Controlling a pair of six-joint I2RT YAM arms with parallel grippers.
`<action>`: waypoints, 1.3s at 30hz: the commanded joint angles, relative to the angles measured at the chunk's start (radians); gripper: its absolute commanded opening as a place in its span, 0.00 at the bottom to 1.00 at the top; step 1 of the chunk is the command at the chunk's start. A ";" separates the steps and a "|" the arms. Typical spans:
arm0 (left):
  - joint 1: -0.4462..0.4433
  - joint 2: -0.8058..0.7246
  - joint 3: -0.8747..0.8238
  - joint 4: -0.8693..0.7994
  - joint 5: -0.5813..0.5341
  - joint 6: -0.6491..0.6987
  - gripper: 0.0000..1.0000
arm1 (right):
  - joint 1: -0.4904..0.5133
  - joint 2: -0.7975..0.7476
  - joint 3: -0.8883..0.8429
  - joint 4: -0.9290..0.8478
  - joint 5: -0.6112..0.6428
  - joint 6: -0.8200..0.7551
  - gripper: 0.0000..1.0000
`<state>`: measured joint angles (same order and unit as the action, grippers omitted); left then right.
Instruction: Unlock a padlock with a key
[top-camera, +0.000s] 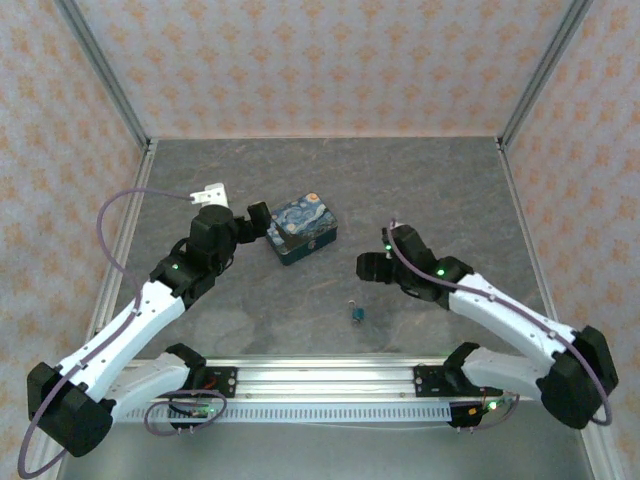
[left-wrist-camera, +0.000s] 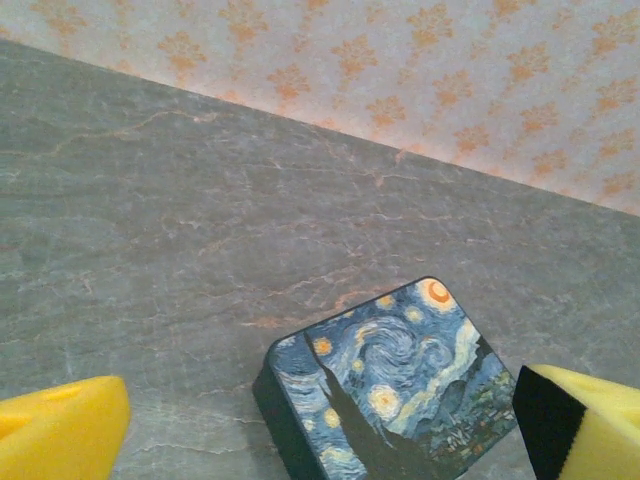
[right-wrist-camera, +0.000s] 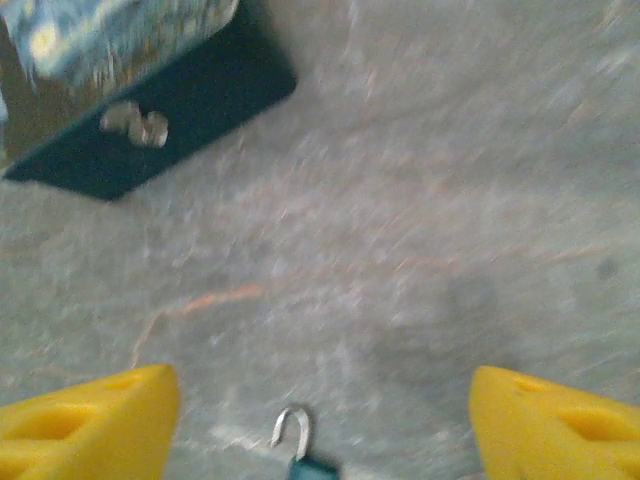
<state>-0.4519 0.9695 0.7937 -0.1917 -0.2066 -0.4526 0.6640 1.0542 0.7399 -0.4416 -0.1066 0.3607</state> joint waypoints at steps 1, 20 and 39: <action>0.024 0.007 -0.026 -0.017 -0.078 0.012 1.00 | -0.059 -0.066 0.008 0.024 0.189 -0.070 0.87; 0.148 0.089 -0.209 0.258 -0.394 0.180 1.00 | -0.492 0.073 -0.293 0.690 0.453 -0.310 0.99; 0.245 0.259 -0.363 0.571 -0.300 0.355 1.00 | -0.552 0.409 -0.446 1.402 0.247 -0.470 0.99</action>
<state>-0.2337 1.2114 0.4583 0.2291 -0.5552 -0.1242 0.1242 1.4158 0.3103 0.8135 0.1913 -0.0830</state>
